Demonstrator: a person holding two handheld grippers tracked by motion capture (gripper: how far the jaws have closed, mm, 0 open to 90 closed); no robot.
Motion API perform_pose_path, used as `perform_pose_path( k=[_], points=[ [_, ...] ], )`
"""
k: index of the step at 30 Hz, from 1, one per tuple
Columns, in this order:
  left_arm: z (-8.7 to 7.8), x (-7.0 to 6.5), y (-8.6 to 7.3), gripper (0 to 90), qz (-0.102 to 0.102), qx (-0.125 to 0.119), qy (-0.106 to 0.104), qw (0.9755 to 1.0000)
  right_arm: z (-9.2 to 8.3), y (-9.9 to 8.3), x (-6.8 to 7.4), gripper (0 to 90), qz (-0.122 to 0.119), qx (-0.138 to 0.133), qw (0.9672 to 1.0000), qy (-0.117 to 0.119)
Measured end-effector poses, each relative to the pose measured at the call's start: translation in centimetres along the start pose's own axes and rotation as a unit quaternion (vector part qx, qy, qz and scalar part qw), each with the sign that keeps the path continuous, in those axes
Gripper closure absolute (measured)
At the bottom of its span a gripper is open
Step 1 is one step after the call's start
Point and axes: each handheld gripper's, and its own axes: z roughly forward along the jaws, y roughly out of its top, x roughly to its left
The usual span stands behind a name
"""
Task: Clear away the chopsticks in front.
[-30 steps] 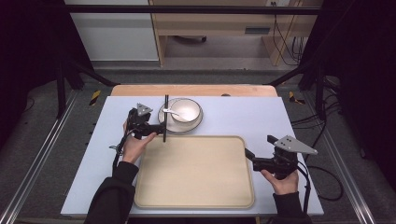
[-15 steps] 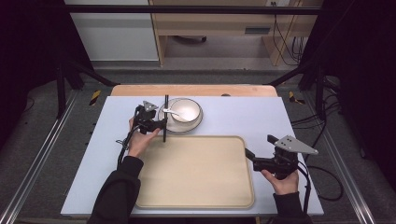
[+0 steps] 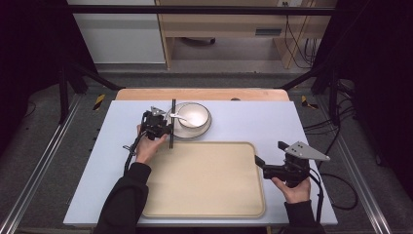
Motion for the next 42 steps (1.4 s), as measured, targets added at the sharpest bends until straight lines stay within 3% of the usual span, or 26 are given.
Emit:
perform_pose_path(
  k=[3,6,11,18,21,23,29,42],
  points=[
    [0.1,-0.2,0.0,68.8,0.014,0.004,-0.002,0.9999,0.0,0.0,0.0,4.5,0.0,-0.001,1.0,0.0],
    [0.2,-0.4,0.0,72.0,0.014,0.005,-0.001,0.9999,0.0,0.0,0.0,4.5,0.0,0.0,1.0,0.0],
    [0.6,-0.3,-0.2,76.6,-0.001,0.003,-0.004,1.0,-0.2,0.1,-0.1,4.5,0.0,-0.003,1.0,0.001],
    [0.7,-0.4,-0.1,80.0,-0.001,0.002,0.001,1.0,-0.1,0.0,-0.1,4.6,-0.003,-0.003,1.0,0.0],
    [0.8,-0.4,0.0,78.0,0.005,0.008,0.006,0.9999,-0.1,0.0,0.0,4.6,0.0,-0.002,1.0,0.0],
    [0.9,-0.4,0.1,74.7,0.001,0.008,0.005,1.0,-0.1,0.0,0.0,4.6,0.0,-0.002,1.0,0.001],
    [1.3,-0.4,0.0,75.6,-0.007,0.017,0.006,0.9998,-0.1,0.0,0.0,4.7,-0.002,-0.001,1.0,0.002],
    [1.5,-0.5,0.0,83.7,-0.022,0.013,0.029,0.9993,0.0,0.0,0.0,4.9,-0.002,0.002,1.0,0.001]
  ],
)
